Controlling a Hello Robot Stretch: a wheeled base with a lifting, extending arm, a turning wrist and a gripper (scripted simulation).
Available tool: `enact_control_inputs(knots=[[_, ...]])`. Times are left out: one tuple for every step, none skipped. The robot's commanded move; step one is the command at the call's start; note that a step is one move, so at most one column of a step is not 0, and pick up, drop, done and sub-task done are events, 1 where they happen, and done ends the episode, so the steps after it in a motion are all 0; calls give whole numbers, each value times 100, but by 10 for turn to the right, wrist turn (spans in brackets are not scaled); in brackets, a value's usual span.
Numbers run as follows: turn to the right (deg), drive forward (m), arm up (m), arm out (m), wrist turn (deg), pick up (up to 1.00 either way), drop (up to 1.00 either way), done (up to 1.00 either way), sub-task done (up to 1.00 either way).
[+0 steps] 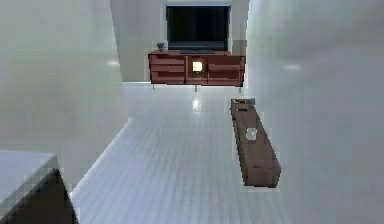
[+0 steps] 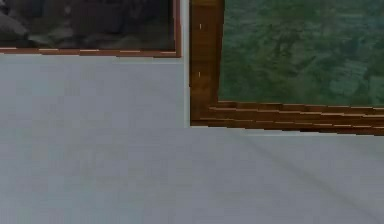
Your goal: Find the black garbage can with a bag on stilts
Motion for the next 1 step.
enact_control_inputs(knots=[[0,100,0,0,0,0,0,0,0]])
